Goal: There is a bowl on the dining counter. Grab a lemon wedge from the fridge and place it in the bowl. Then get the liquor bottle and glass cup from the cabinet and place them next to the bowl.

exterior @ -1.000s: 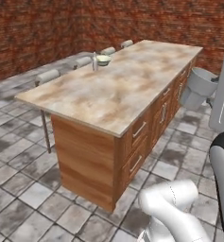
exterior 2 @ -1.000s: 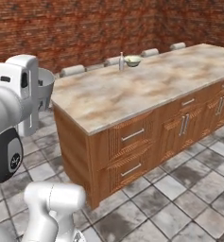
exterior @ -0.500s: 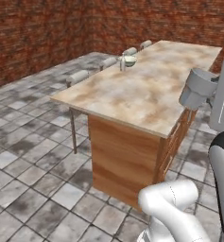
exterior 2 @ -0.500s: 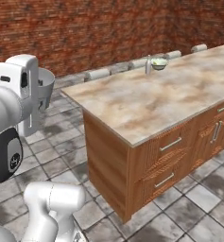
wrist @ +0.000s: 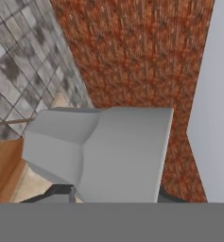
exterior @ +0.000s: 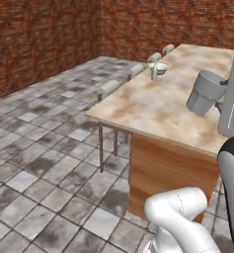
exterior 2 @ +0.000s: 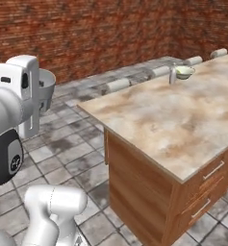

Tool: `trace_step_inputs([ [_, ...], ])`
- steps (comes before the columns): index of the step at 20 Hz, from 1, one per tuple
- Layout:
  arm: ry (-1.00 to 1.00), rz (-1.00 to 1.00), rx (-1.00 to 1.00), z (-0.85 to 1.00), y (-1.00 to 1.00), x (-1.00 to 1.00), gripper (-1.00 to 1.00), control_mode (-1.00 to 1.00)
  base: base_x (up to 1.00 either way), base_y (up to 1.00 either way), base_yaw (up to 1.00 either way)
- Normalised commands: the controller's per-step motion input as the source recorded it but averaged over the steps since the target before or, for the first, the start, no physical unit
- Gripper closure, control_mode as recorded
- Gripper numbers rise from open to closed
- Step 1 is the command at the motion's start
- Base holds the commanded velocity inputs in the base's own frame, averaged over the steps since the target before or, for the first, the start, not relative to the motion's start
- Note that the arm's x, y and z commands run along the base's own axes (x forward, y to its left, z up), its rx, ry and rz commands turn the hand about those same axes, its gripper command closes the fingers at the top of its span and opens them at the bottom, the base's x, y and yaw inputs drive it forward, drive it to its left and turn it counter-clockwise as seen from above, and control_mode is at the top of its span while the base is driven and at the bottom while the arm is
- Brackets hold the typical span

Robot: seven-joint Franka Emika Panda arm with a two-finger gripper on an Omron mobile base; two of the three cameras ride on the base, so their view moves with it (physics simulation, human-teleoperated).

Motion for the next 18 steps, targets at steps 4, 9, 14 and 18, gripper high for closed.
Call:
trace_step_inputs([
  [4,0.00,0.00,0.00,0.00,0.00,0.00,1.00,1.00,0.57,0.87,-0.32],
  [9,0.00,0.00,0.00,0.00,0.00,0.00,1.00,1.00,0.58,0.86,-0.37],
  [14,0.00,0.00,0.00,0.00,0.00,0.00,1.00,1.00,0.53,0.92,-0.40],
  [18,0.00,0.00,0.00,0.00,0.00,0.00,1.00,1.00,0.50,0.98,-0.45],
])
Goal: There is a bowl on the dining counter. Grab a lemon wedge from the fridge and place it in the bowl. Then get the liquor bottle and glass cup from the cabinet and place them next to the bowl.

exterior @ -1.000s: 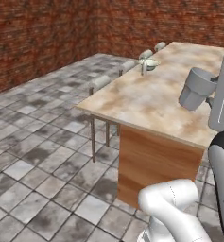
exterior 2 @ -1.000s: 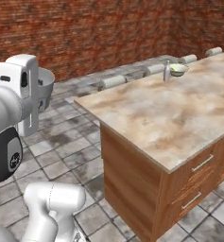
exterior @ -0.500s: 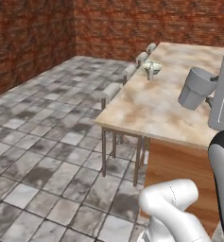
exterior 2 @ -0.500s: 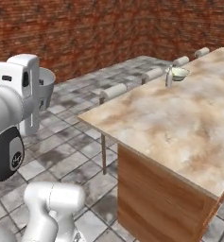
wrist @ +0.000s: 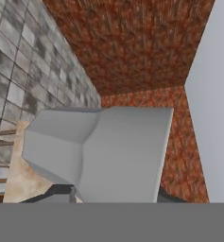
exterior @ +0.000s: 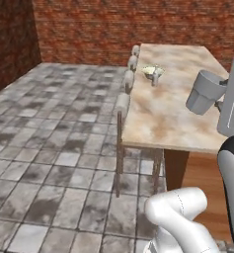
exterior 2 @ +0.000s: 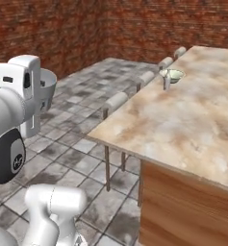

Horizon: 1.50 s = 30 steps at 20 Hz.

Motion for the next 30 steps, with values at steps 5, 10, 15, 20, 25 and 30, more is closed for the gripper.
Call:
trace_step_inputs([
  [5,0.00,0.00,0.00,0.00,0.00,0.00,1.00,1.00,0.52,1.00,-0.47],
  [10,0.00,0.00,0.00,0.00,0.00,0.00,1.00,1.00,0.55,1.00,-0.49],
  [15,0.00,0.00,0.00,0.00,0.00,0.00,1.00,1.00,0.58,0.99,-0.50],
  [20,0.00,0.00,0.00,0.00,0.00,0.00,1.00,1.00,0.57,1.00,-0.49],
  [25,0.00,0.00,0.00,0.00,0.00,0.00,1.00,1.00,0.59,1.00,-0.48],
  [30,0.00,0.00,0.00,0.00,0.00,0.00,1.00,1.00,0.62,1.00,-0.46],
])
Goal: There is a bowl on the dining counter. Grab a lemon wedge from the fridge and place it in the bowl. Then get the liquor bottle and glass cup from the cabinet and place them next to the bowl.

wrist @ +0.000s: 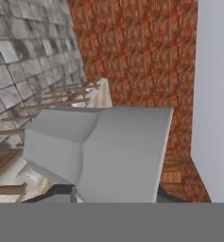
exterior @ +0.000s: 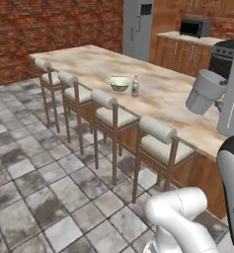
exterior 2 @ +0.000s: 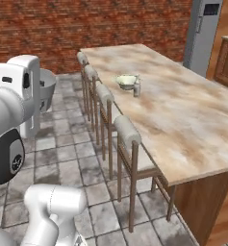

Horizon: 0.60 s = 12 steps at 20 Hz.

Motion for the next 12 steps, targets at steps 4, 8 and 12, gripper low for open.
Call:
trace_step_inputs([
  [4,0.00,0.00,0.00,0.00,0.00,0.00,1.00,1.00,0.59,1.00,-0.45],
  [8,0.00,0.00,0.00,0.00,0.00,0.00,1.00,1.00,0.62,1.00,-0.44],
  [12,0.00,0.00,0.00,0.00,0.00,0.00,1.00,1.00,0.65,1.00,-0.43],
])
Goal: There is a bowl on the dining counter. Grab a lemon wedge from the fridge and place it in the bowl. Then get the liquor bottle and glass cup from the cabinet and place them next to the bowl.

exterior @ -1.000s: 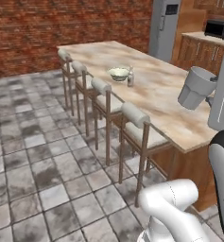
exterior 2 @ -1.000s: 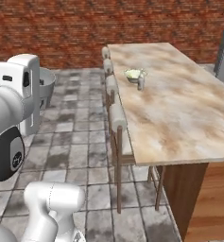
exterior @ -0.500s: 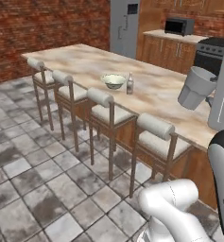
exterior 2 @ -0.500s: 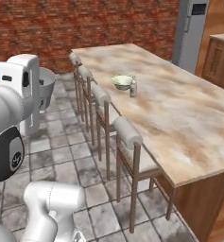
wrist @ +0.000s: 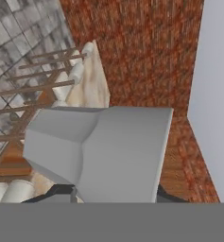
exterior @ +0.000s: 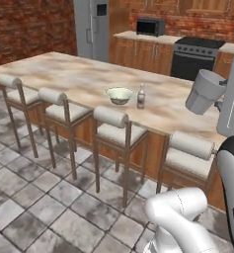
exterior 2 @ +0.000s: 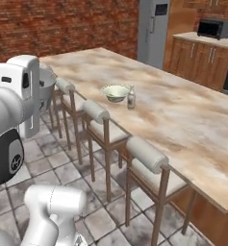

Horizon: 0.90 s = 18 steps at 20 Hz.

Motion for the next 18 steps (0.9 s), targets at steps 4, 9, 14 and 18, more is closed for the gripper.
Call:
trace_step_inputs([
  [4,0.00,0.00,0.00,0.00,0.00,0.00,1.00,1.00,0.66,1.00,-0.41],
  [9,0.00,0.00,0.00,0.00,0.00,0.00,1.00,1.00,0.66,1.00,-0.37],
  [14,0.00,0.00,0.00,0.00,0.00,0.00,1.00,1.00,0.65,1.00,-0.35],
  [18,0.00,0.00,0.00,0.00,0.00,0.00,1.00,1.00,0.36,1.00,-0.33],
])
